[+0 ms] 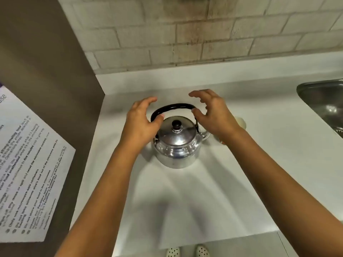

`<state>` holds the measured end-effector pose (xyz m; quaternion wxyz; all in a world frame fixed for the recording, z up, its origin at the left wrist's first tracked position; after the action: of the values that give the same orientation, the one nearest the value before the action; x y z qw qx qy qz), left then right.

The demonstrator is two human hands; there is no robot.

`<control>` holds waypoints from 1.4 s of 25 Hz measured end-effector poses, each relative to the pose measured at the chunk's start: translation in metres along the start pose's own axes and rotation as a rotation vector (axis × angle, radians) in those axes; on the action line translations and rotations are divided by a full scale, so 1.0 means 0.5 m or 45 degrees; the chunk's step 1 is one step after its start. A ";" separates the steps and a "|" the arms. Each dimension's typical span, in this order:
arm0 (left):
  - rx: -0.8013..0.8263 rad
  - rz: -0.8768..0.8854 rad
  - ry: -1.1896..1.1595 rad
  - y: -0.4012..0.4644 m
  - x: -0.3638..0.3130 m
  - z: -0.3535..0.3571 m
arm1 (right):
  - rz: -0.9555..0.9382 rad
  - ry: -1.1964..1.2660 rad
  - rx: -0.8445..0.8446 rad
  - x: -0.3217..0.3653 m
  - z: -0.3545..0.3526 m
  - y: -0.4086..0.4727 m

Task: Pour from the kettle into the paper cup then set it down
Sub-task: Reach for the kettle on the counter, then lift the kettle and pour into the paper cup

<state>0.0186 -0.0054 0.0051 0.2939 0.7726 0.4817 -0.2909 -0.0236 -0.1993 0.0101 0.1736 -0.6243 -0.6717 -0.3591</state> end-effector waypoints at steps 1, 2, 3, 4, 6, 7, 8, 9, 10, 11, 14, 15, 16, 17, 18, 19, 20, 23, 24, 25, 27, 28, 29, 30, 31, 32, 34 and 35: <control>0.022 -0.035 -0.021 0.012 0.006 0.005 | 0.050 -0.030 0.035 -0.006 0.009 0.006; 0.060 -0.054 -0.034 0.026 0.007 0.010 | 0.090 -0.053 0.058 -0.010 0.016 0.015; 0.105 -0.057 -0.042 0.038 0.011 0.019 | 0.117 -0.074 0.075 -0.018 0.026 0.019; 0.146 -0.064 -0.071 0.047 0.008 0.026 | 0.141 -0.084 0.085 -0.021 0.036 0.021; 0.189 -0.036 -0.069 0.067 0.000 0.041 | 0.134 -0.071 0.056 -0.029 0.044 0.026; 0.198 -0.014 -0.045 0.075 -0.002 0.047 | 0.128 -0.059 0.038 -0.031 0.045 0.027; 0.209 0.012 -0.014 0.080 -0.006 0.051 | 0.119 -0.047 0.021 -0.032 0.046 0.028; 0.216 0.029 0.035 0.083 -0.008 0.057 | 0.125 -0.034 0.016 -0.033 0.049 0.027; 0.220 0.035 0.097 0.086 -0.012 0.062 | 0.131 -0.025 0.009 -0.033 0.050 0.026; 0.206 0.032 0.156 0.087 -0.015 0.067 | 0.127 -0.015 0.007 -0.032 0.051 0.025; 0.149 -0.091 0.175 0.093 -0.021 0.073 | 0.094 0.017 0.004 -0.031 0.047 0.021; 0.146 -0.140 0.136 0.094 -0.021 0.074 | 0.089 0.030 0.018 -0.029 0.045 0.021; 0.151 -0.186 0.096 0.093 -0.021 0.072 | 0.086 0.047 0.040 -0.025 0.044 0.020; 0.148 -0.210 0.075 0.091 -0.020 0.069 | 0.089 0.074 0.054 -0.021 0.044 0.020; 0.131 -0.227 0.065 0.087 -0.023 0.065 | 0.096 0.103 0.053 -0.016 0.043 0.019; 0.100 -0.230 0.057 0.083 -0.026 0.061 | 0.108 0.135 0.028 -0.014 0.041 0.014; 0.068 -0.231 0.048 0.079 -0.033 0.056 | 0.129 0.166 -0.019 -0.015 0.039 0.003; -0.028 -0.187 -0.025 0.083 -0.062 0.035 | 0.189 0.189 -0.132 -0.028 0.046 -0.064; -0.044 -0.171 -0.040 0.086 -0.075 0.027 | 0.226 0.195 -0.128 -0.034 0.054 -0.089; -0.054 -0.151 -0.037 0.088 -0.086 0.022 | 0.279 0.223 -0.103 -0.040 0.063 -0.112; -0.062 -0.116 0.006 0.088 -0.111 0.019 | 0.385 0.339 -0.016 -0.051 0.080 -0.141; -0.063 -0.106 0.031 0.085 -0.122 0.020 | 0.421 0.414 0.024 -0.056 0.086 -0.149; -0.059 -0.098 0.056 0.082 -0.133 0.023 | 0.447 0.493 0.057 -0.058 0.091 -0.153; -0.051 -0.094 0.082 0.078 -0.143 0.026 | 0.468 0.573 0.081 -0.058 0.093 -0.155; -0.042 -0.088 0.106 0.076 -0.152 0.028 | 0.487 0.650 0.093 -0.057 0.095 -0.155; -0.031 -0.080 0.133 0.074 -0.162 0.033 | 0.497 0.718 0.090 -0.057 0.095 -0.156; -0.008 -0.056 0.188 0.073 -0.181 0.040 | 0.503 0.795 0.065 -0.056 0.092 -0.155; -0.001 -0.043 0.217 0.073 -0.191 0.044 | 0.497 0.820 0.053 -0.057 0.089 -0.155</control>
<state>0.0135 -0.0897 0.0671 0.2472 0.7862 0.5181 -0.2288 -0.0843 -0.1856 -0.0601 0.4539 -0.5919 -0.4582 -0.4833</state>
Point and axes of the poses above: each hand's wrist, its own y-axis towards the middle knuckle, its own z-axis out of the palm, x = y × z, the point moved 2 cm from there along y, towards the middle knuckle, and after that the axes turned 7 degrees about x, right-handed, at the moved point
